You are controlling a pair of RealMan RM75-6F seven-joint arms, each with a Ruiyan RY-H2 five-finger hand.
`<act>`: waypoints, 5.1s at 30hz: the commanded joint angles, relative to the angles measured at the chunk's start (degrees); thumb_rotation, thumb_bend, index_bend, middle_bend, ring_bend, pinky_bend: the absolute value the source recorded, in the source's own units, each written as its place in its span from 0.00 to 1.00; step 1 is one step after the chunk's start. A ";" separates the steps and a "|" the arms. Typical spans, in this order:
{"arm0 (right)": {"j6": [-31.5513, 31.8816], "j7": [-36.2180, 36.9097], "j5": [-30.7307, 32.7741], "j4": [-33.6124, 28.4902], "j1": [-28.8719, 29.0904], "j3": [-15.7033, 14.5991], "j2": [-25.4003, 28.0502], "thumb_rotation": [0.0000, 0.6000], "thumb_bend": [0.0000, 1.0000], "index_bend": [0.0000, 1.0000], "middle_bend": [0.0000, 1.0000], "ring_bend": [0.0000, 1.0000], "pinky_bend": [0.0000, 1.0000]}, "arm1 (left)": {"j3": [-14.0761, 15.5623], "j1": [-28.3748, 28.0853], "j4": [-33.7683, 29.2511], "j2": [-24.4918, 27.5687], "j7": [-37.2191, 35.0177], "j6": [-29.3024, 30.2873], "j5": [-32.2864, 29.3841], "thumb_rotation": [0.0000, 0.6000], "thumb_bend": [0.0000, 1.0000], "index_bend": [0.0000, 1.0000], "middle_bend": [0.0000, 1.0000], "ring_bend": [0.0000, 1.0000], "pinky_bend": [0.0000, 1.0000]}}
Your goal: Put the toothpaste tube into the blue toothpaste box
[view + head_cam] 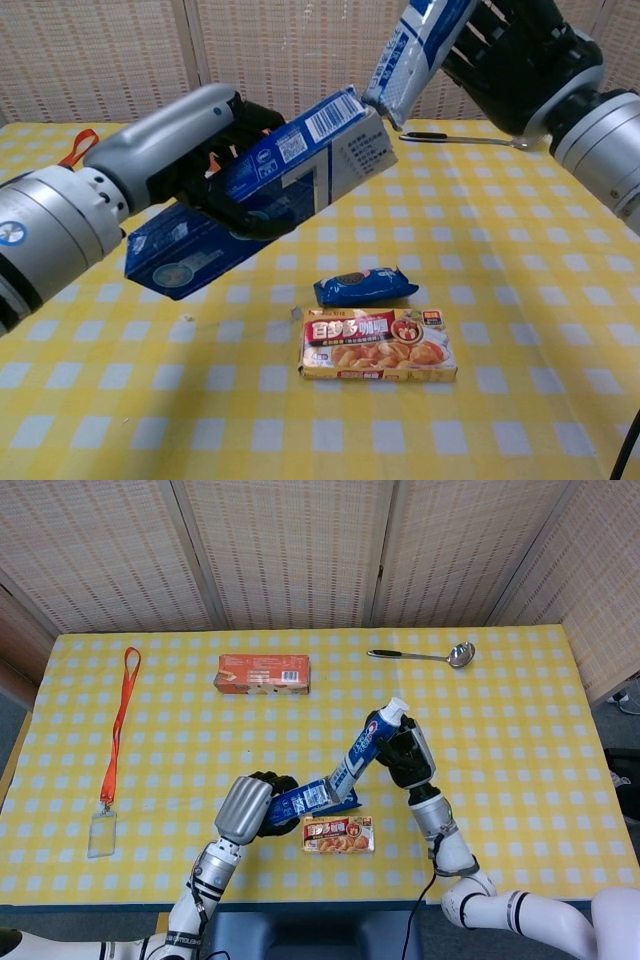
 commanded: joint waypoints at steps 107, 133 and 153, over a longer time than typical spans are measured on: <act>3.34 -11.44 10.01 6.38 -1.37 13.89 -25.14 1.00 0.47 0.78 0.71 0.71 1.00 | -4.30 -1.54 9.21 -5.18 -1.68 3.35 -3.41 1.00 0.34 0.61 0.63 0.51 0.54; -4.05 -13.06 10.84 3.29 -2.41 11.90 -22.66 1.00 0.47 0.78 0.71 0.71 1.00 | -3.86 -0.93 11.05 -2.37 -4.69 5.69 1.38 1.00 0.34 0.61 0.64 0.52 0.54; -4.45 -22.44 11.69 -4.68 -5.98 10.62 -16.63 1.00 0.47 0.78 0.71 0.71 1.00 | -1.16 -1.84 19.16 -4.27 -3.10 8.44 9.99 1.00 0.34 0.61 0.63 0.51 0.54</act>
